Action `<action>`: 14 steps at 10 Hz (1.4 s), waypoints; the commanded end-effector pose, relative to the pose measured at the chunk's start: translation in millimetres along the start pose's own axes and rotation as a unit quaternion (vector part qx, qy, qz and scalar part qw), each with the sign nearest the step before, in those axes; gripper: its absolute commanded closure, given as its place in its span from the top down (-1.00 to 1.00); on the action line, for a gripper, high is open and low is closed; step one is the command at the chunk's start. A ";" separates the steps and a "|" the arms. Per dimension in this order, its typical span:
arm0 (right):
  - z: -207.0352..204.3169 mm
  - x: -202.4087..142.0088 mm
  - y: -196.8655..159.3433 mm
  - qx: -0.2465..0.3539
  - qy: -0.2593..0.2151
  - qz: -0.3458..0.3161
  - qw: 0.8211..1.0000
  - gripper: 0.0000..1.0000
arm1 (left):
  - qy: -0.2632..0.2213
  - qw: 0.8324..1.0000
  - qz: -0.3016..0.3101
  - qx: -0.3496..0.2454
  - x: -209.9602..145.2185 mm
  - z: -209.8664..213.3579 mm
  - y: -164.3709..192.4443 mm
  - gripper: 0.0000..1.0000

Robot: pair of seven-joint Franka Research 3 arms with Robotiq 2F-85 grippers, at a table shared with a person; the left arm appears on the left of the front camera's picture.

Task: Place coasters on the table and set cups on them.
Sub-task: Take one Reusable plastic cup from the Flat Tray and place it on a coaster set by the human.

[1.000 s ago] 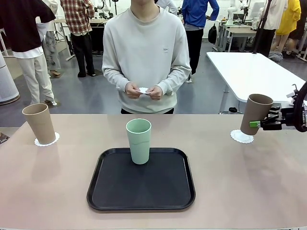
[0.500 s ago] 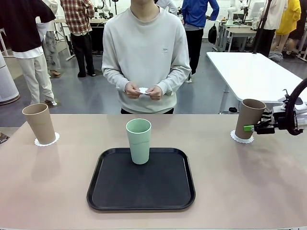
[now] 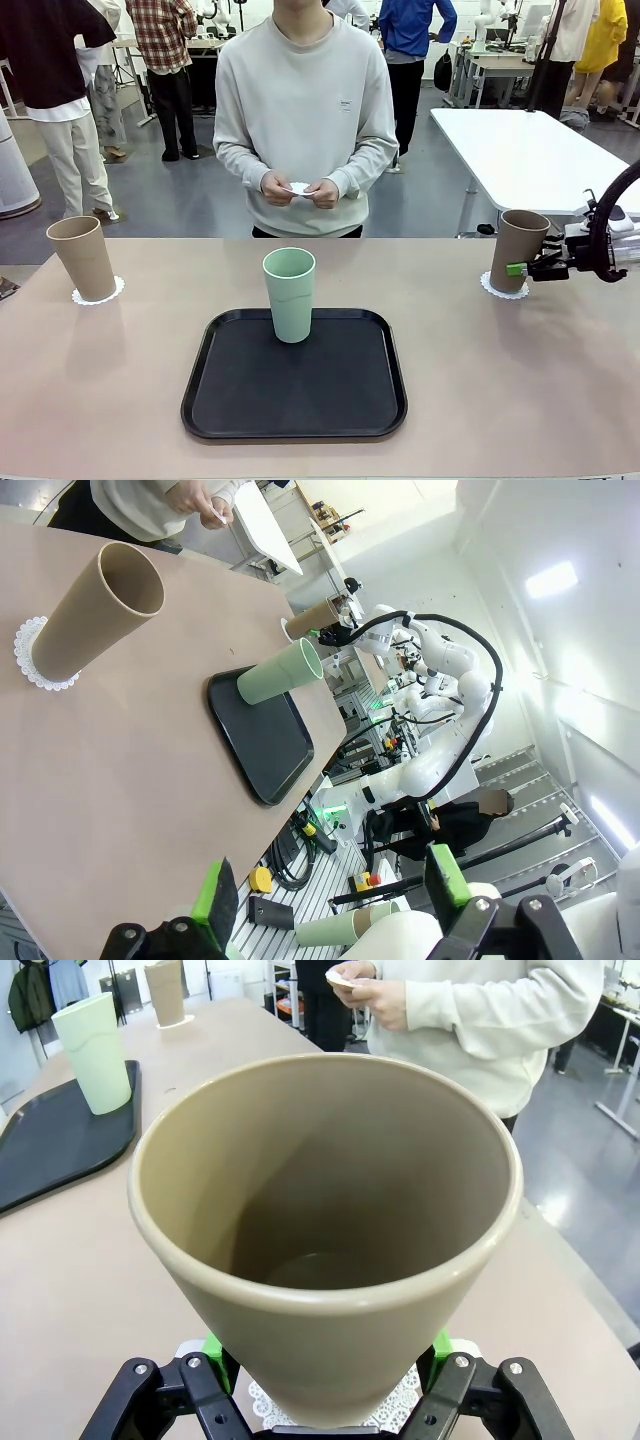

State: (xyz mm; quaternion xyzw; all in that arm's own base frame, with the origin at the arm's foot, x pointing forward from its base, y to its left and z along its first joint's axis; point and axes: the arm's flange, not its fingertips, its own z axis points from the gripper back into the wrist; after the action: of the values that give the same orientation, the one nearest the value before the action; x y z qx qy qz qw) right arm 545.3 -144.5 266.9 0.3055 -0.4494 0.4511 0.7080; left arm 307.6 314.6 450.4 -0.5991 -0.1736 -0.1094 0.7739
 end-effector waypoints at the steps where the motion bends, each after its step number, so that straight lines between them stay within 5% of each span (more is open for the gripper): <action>1: -5.4 -3.2 -9.0 -0.004 0.002 -0.007 1.000 0.64 | -0.002 1.000 -0.001 -0.004 -1.0 1.1 -2.2 1.00; 3: -6.4 -3.5 -8.9 0.005 0.004 -0.008 1.000 0.64 | -0.002 1.000 -0.001 -0.004 -1.0 1.1 -2.2 1.00; 4: -6.6 -4.0 -8.4 0.009 0.008 -0.008 1.000 1.00 | -0.002 1.000 -0.001 -0.004 -1.0 1.1 -2.2 1.00; 14: 3.6 -10.3 -11.6 0.015 0.091 -0.022 0.996 1.00 | -0.002 1.000 -0.001 -0.004 -1.0 1.1 -2.2 1.00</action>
State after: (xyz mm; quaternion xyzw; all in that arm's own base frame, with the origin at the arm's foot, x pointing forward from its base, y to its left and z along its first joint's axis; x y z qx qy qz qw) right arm 545.6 -155.8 257.9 0.2859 -0.3886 0.4692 0.7397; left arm 307.6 314.7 450.4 -0.5991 -0.1736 -0.1094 0.7739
